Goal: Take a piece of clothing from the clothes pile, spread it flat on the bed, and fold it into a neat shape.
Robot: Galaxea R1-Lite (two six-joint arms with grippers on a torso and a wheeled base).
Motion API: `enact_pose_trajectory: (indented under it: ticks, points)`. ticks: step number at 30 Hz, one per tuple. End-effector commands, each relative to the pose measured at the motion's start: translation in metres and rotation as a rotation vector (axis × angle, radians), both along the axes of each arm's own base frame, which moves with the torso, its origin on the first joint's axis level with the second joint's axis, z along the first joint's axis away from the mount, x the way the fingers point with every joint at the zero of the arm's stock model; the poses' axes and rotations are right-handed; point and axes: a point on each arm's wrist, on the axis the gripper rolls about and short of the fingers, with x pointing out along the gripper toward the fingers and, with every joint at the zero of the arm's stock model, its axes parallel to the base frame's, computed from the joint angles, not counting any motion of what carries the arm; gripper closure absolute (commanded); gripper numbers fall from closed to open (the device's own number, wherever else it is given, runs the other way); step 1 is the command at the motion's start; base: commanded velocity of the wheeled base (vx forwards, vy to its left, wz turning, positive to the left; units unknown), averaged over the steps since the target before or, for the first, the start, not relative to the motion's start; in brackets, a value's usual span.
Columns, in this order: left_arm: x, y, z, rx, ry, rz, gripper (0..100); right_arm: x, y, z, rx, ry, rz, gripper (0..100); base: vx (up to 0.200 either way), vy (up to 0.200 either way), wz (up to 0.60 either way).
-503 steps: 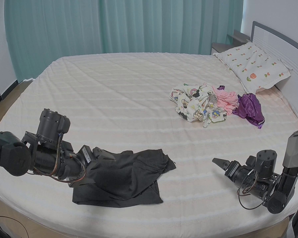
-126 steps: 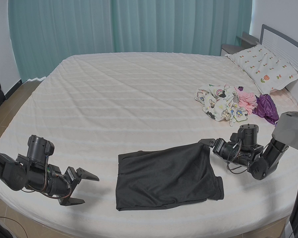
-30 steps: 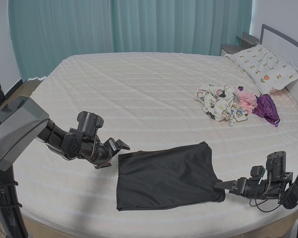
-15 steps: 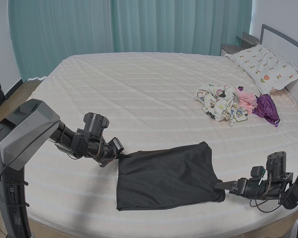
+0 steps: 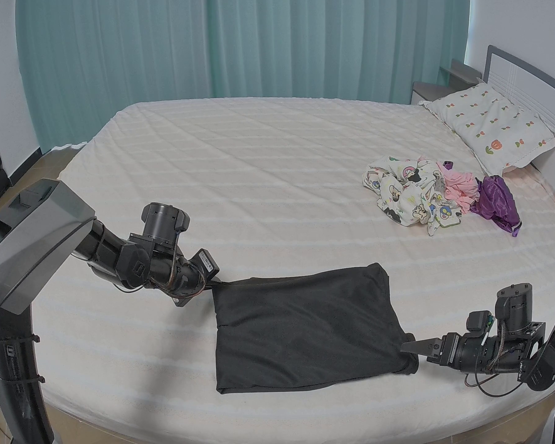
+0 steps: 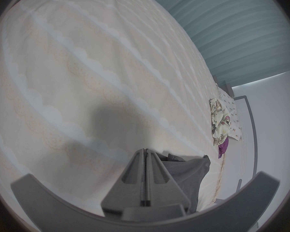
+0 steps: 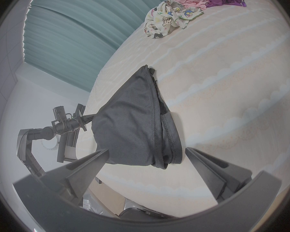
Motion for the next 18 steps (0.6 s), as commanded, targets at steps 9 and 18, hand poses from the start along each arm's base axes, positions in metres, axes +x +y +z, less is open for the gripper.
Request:
enact_pose_trajectory:
  ticks: [9, 18]
  points:
    - [0.017, 0.013, 0.000, 0.006, -0.036, 0.029, 100, 0.000, 0.000, 0.000, 0.000, 0.001, 0.002, 0, 0.000, 0.000, 0.00]
    - [0.027, 0.028, 0.000, -0.001, -0.049, 0.061, 100, 0.000, 0.001, -0.001, -0.001, 0.005, 0.003, 0, 0.000, 0.000, 0.00]
